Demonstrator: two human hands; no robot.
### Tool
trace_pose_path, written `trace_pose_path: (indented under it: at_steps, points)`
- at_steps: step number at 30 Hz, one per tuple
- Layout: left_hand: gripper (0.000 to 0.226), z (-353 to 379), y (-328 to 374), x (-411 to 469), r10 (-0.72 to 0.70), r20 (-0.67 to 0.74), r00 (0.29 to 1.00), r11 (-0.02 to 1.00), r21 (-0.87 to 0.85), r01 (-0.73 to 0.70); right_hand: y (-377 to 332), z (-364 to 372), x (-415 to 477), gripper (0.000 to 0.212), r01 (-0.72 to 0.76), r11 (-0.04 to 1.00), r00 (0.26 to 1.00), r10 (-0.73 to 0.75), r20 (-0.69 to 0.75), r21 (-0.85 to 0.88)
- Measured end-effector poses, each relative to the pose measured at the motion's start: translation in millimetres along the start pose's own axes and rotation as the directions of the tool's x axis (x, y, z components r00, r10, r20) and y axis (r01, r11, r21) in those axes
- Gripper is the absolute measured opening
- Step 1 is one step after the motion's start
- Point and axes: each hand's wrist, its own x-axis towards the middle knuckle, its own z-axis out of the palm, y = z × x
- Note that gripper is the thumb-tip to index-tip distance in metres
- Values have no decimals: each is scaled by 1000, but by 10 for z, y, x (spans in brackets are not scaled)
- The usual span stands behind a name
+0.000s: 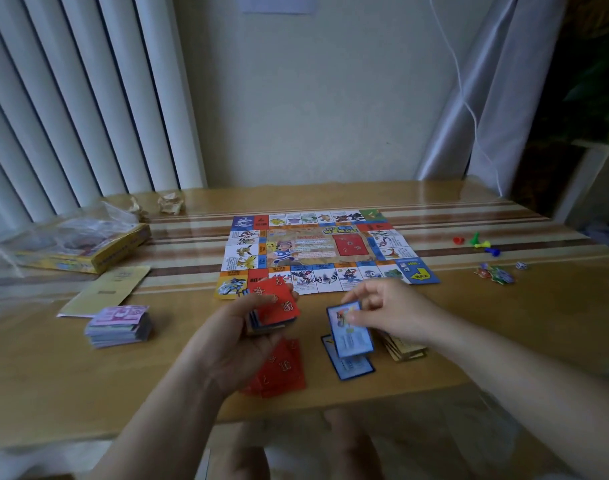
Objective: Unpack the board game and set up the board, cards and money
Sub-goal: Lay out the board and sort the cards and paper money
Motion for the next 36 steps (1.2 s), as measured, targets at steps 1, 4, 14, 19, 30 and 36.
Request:
trace_pose_path:
  at_steps: [1,4,14,19,30,36]
  points:
    - [13,-10,21,-13,1,11,1000,1000,-10,-1,13,46,-18,13,14,997,999,-12,35,-71]
    - [16,-24,10,-21,-3,39,999,999,49,1,44,172,-46,23,79,898,994,-106,-39,-433]
    - [26,11,-18,-83,-38,128,991,959,285,0,-402,202,156,20,84,942,996,-86,-8,326]
    - [36,-135,47,-121,-6,128,992,949,315,-35,-519,280,269,17,135,946,989,-147,17,295]
    - [29,-558,376,-120,146,-70,987,989,39,-143,-461,640,256,11,91,989,981,-109,161,113]
    - [15,-479,241,-182,134,-8,991,966,226,-129,-341,737,232,17,292,874,938,-341,-61,-389]
